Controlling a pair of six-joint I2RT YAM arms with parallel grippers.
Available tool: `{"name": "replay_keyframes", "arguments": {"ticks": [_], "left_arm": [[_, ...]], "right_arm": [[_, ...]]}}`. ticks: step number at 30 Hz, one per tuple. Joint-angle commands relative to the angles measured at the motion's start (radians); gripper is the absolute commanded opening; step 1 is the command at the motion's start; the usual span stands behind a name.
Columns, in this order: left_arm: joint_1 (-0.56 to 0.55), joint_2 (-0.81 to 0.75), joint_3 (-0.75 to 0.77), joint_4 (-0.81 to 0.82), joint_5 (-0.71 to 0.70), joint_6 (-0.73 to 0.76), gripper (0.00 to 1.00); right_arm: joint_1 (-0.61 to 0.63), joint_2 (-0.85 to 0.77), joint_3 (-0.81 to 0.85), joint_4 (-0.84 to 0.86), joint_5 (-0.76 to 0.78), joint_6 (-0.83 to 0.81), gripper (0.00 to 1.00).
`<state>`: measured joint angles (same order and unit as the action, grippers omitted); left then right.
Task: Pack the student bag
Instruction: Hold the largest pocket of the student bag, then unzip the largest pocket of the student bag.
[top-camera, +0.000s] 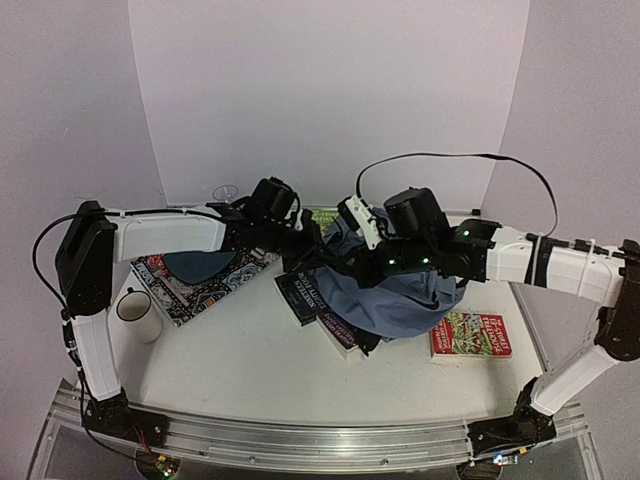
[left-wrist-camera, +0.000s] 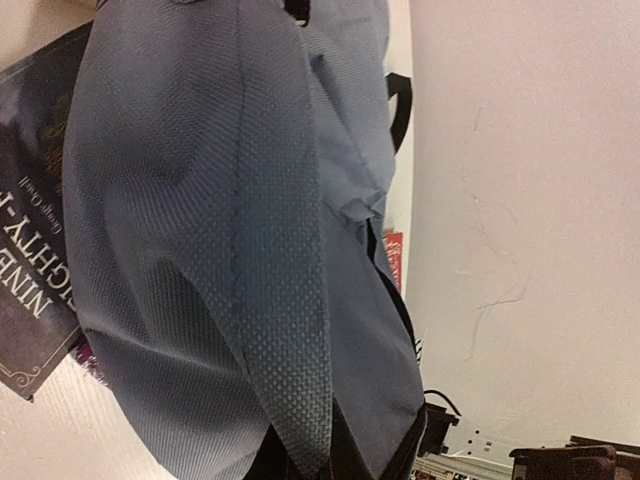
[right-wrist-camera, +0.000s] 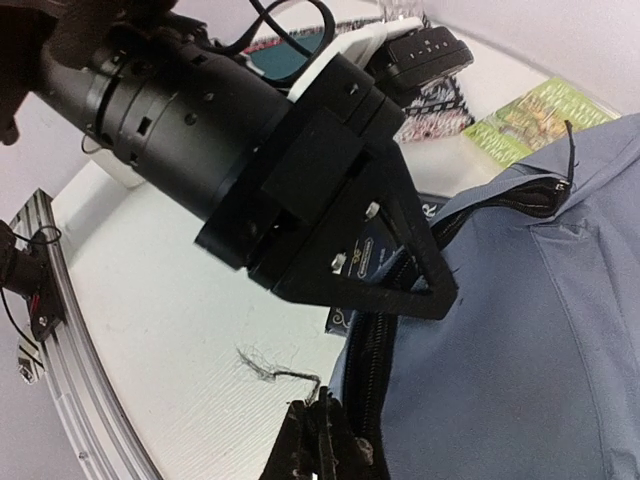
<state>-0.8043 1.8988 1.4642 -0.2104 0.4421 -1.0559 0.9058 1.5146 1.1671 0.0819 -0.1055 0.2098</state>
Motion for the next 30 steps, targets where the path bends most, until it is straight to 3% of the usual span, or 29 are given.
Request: {"name": "replay_keyframes", "arguments": {"ticks": [1,11,20,26,28,30], "left_arm": [[-0.004,-0.046,0.121,0.052,0.003,0.013,0.0],[0.099,-0.082,0.173,-0.071,-0.044,0.135,0.0],[0.212,-0.027,0.205,-0.251,-0.092,0.349,0.0],[0.212,0.047,0.267,-0.311,-0.209,0.515,0.0],[0.206,0.048,0.272,-0.312,-0.23,0.546,0.06],[0.188,0.035,0.269,-0.312,-0.259,0.584,0.19]], "right_arm": [[0.007,-0.112,0.015,-0.007,0.038,-0.013,0.0],[-0.029,-0.3,-0.108,-0.084,0.23,-0.022,0.0],[-0.255,-0.386,-0.321,-0.114,0.205,0.041,0.0],[-0.299,-0.288,-0.276,-0.115,0.078,0.096,0.0],[-0.3,-0.273,-0.258,-0.085,0.028,0.094,0.0],[-0.3,-0.262,-0.237,-0.053,-0.043,0.083,0.0]]}}
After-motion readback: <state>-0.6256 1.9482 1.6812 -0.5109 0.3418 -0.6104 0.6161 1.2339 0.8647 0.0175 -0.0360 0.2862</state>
